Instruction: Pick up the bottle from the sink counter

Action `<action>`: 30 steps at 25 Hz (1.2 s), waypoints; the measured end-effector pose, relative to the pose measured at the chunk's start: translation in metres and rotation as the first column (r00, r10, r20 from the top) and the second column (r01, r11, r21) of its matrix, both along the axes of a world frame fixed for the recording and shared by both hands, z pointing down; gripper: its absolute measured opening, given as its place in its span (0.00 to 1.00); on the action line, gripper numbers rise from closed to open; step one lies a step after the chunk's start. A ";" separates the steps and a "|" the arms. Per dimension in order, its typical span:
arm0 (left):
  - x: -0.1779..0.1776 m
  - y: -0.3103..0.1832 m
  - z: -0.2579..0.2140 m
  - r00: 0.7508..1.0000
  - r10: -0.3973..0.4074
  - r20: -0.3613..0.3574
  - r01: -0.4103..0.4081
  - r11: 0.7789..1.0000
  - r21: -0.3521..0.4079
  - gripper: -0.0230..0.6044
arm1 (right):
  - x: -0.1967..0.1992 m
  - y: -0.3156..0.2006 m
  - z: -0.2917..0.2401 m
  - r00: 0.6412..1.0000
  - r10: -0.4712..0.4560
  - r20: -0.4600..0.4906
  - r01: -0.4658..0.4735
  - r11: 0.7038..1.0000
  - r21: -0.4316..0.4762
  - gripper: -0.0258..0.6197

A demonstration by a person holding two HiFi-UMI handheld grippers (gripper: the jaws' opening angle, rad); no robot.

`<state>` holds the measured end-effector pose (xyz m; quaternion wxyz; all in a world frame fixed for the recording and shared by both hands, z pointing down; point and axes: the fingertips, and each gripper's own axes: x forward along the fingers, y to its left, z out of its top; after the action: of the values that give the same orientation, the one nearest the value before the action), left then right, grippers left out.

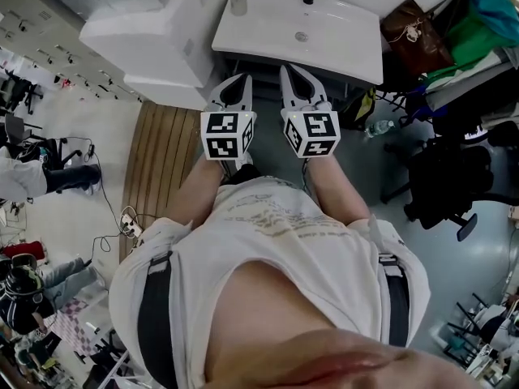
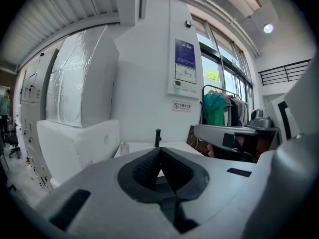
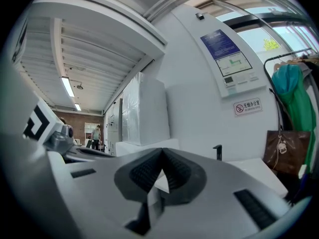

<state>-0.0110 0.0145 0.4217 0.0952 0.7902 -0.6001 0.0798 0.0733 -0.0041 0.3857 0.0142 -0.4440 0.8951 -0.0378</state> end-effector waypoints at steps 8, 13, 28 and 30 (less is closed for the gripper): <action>-0.039 -0.056 -0.001 1.000 0.010 -0.009 -0.010 1.000 -0.007 0.07 | -0.039 -0.056 -0.002 1.000 0.007 -0.020 -0.007 1.000 -0.009 0.08; -0.066 -0.090 -0.006 1.000 0.025 -0.013 -0.025 1.000 0.006 0.07 | -0.067 -0.088 -0.006 0.999 0.020 -0.042 -0.020 1.000 0.009 0.08; -0.104 -0.149 0.009 0.995 0.100 -0.002 -0.100 0.995 -0.024 0.07 | -0.097 -0.138 -0.006 0.995 0.099 -0.004 -0.099 0.995 0.009 0.08; -0.107 -0.152 0.012 0.995 0.098 -0.005 -0.098 0.995 -0.035 0.07 | -0.102 -0.141 -0.005 0.996 0.094 -0.008 -0.094 0.996 0.006 0.08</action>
<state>-0.1183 -0.1379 0.4342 0.1062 0.8171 -0.5589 0.0934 -0.0283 -0.1456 0.3808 0.0134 -0.4857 0.8734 -0.0330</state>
